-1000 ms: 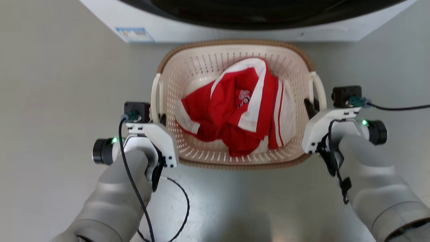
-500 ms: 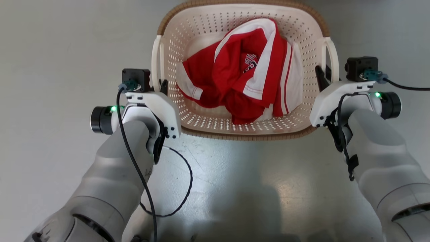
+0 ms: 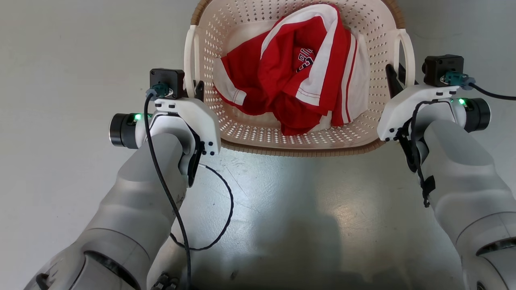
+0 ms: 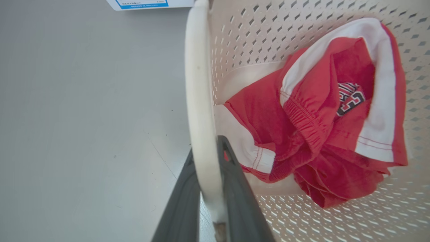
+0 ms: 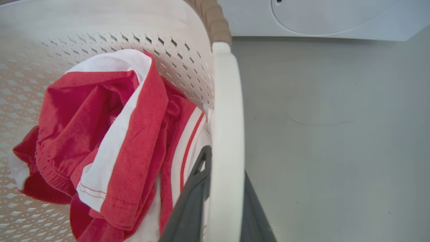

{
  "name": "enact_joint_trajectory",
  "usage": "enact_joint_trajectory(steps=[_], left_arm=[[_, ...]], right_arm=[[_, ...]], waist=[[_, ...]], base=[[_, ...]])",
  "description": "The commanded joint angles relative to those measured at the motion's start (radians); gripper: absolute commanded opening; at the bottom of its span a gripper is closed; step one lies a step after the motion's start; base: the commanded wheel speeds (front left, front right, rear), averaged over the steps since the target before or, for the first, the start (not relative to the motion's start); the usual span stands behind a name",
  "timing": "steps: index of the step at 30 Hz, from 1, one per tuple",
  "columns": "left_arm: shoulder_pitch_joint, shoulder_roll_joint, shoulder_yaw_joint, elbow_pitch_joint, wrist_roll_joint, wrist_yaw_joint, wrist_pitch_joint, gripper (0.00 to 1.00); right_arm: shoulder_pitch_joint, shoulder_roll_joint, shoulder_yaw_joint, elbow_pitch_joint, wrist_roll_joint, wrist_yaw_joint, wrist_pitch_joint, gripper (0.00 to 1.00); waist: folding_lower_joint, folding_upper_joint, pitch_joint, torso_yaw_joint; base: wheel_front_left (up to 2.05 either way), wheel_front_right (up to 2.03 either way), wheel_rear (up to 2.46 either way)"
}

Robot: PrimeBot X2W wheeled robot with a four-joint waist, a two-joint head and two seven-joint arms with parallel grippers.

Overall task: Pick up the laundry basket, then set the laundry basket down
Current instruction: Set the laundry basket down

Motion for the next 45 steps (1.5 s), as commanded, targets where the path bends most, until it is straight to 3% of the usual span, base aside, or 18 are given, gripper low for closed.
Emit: enact_joint_trajectory(steps=[1, 9, 10, 12, 13, 14, 15, 34, 45], left_arm=[[-0.014, 0.035, 0.018, -0.010, 0.016, 0.011, -0.014, 0.00], [-0.011, 0.035, 0.033, -0.003, 0.019, 0.006, -0.014, 0.00], [-0.012, 0.035, 0.034, -0.002, 0.018, 0.007, -0.014, 0.04], [-0.010, 0.035, 0.036, 0.001, 0.015, 0.008, -0.014, 0.27], [-0.008, 0.035, 0.038, 0.002, 0.011, 0.010, -0.014, 0.50], [-0.006, 0.035, 0.039, 0.004, 0.007, 0.010, -0.014, 0.99], [-0.004, 0.035, 0.040, 0.006, 0.003, 0.010, -0.014, 1.00], [0.013, 0.046, 0.092, -0.043, 0.032, 0.027, -0.014, 1.00], [0.154, 0.112, 0.251, -0.279, 0.199, 0.046, -0.014, 1.00]], right_arm=[[0.015, 0.027, 0.013, -0.012, -0.021, 0.014, -0.017, 0.00], [0.010, 0.027, 0.012, -0.012, -0.041, 0.014, -0.024, 0.00], [0.008, 0.027, 0.011, -0.012, -0.043, 0.014, -0.027, 0.06], [0.006, 0.027, 0.010, -0.012, -0.046, 0.014, -0.032, 0.33], [0.005, 0.027, 0.010, -0.012, -0.047, 0.014, -0.034, 0.45], [0.005, 0.027, 0.011, -0.012, -0.047, 0.014, -0.036, 0.81], [0.004, 0.027, 0.011, -0.012, -0.047, 0.014, -0.038, 1.00], [0.030, 0.027, -0.012, -0.021, -0.046, 0.014, -0.050, 1.00], [0.142, 0.027, 0.056, -0.243, 0.018, 0.014, -0.050, 1.00]], waist=[[0.0000, 0.0000, 0.002, -0.001], [0.0000, 0.0000, 0.009, -0.001], [0.0000, 0.0000, 0.010, -0.001], [0.0000, 0.0000, 0.010, -0.001], [0.0000, 0.0000, 0.009, -0.002], [0.0000, 0.0000, 0.009, -0.002], [0.0000, 0.0000, 0.008, -0.002], [0.0000, 0.0000, -0.056, -0.018], [0.0000, 0.0000, -0.187, -0.042]], base=[[0.00, 0.00, 0.00], [0.00, 0.00, 0.00], [0.00, 0.00, 0.00], [0.00, 0.00, 0.00], [0.00, 0.00, 0.00], [0.00, 0.00, 0.00], [0.00, 0.00, 0.00], [0.00, 0.00, 0.00], [0.00, 0.00, 0.00]])
